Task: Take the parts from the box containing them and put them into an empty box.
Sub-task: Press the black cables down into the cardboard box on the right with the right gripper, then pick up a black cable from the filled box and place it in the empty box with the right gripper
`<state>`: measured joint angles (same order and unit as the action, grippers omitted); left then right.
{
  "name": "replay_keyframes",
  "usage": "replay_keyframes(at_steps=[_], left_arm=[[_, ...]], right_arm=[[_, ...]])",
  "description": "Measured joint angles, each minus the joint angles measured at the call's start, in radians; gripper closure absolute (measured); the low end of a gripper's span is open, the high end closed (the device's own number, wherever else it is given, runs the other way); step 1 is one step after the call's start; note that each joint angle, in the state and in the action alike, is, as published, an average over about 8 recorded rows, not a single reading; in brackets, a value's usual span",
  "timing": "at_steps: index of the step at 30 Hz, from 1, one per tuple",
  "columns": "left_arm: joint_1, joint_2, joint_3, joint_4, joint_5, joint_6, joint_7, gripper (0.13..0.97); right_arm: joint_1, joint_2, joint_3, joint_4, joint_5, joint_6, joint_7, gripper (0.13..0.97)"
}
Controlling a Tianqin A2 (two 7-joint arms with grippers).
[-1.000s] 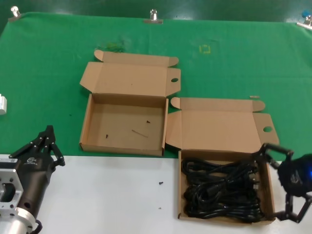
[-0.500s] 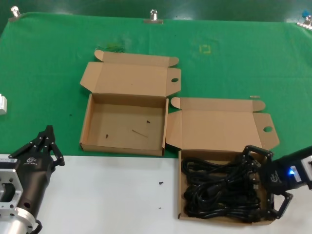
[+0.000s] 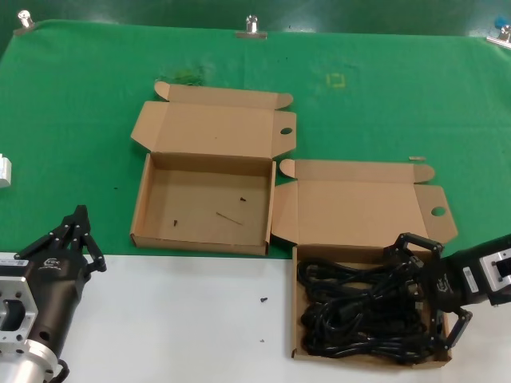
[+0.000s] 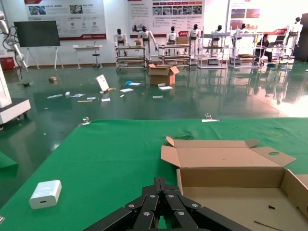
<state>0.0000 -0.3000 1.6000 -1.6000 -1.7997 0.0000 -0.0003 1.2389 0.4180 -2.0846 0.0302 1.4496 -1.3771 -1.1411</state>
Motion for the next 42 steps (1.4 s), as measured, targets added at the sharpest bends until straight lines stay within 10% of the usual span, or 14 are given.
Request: replay_keyframes(at_steps=[21,42], left_arm=[[0.000,0.000,0.000,0.000,0.000,0.000,0.000,0.958],[0.000,0.000,0.000,0.000,0.000,0.000,0.000,0.958]], right_arm=[[0.010,0.002,0.030,-0.012,-0.031,0.037,0.032,0.306],[0.010,0.001,0.062,-0.011,-0.032,0.045,0.051,0.759]])
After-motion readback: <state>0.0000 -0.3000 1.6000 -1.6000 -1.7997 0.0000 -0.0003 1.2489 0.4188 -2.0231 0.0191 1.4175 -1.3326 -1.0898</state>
